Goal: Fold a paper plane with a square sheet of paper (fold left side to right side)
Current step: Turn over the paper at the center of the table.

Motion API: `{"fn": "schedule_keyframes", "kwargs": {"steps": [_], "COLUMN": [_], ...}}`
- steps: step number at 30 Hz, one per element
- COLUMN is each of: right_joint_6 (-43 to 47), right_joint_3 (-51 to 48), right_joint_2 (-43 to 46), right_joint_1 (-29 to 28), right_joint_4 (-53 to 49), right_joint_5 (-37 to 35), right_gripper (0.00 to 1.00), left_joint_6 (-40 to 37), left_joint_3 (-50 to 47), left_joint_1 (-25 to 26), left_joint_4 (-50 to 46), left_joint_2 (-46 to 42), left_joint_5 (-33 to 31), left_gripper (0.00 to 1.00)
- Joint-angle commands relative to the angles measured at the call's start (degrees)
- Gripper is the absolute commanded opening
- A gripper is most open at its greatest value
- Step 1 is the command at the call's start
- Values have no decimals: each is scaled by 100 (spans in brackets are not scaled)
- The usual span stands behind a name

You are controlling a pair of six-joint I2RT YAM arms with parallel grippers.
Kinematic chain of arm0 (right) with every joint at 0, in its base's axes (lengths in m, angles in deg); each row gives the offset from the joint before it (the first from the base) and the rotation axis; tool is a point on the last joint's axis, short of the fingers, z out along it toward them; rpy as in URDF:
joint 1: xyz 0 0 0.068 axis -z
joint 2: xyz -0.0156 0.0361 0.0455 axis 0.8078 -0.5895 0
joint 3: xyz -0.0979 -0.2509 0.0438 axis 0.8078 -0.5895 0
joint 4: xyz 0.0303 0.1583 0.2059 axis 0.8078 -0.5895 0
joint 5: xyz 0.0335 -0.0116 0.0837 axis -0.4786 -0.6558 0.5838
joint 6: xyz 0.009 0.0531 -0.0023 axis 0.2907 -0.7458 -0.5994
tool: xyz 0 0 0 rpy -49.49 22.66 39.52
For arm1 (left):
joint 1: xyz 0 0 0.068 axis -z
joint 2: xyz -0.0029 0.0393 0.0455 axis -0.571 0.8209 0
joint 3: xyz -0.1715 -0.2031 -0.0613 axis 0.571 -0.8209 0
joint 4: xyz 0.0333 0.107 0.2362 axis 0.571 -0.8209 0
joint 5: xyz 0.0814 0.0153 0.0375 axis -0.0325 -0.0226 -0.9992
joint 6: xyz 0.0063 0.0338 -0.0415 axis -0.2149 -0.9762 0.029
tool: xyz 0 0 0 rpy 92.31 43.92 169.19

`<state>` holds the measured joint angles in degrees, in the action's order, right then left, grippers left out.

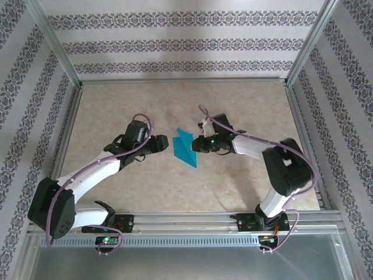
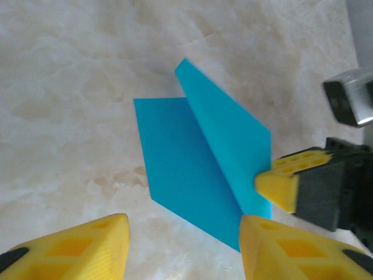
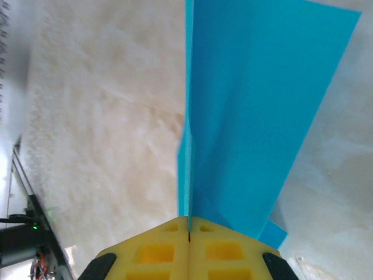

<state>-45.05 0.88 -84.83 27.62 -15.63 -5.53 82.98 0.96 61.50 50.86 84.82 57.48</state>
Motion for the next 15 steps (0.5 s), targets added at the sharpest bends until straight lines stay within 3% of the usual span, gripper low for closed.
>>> {"fn": "schedule_keyframes", "kwargs": {"steps": [1, 8, 15], "right_joint_6": [55, -357, -1134], "right_joint_3": [-133, -407, -718], "right_joint_2": [707, 2090, 2758], "right_joint_1": [150, 394, 407], "right_joint_4": [120, 866, 2298], "right_joint_5": [86, 388, 808], "right_gripper": [0, 0, 0], "left_joint_6": [282, 1063, 1781], "left_joint_3": [106, -87, 217], "left_joint_1": [-151, -394, -357], "left_joint_4": [473, 2393, 4165], "left_joint_2": [-332, -733, -221], "left_joint_5": [292, 1379, 2615], "left_gripper": [55, 64, 65]}}
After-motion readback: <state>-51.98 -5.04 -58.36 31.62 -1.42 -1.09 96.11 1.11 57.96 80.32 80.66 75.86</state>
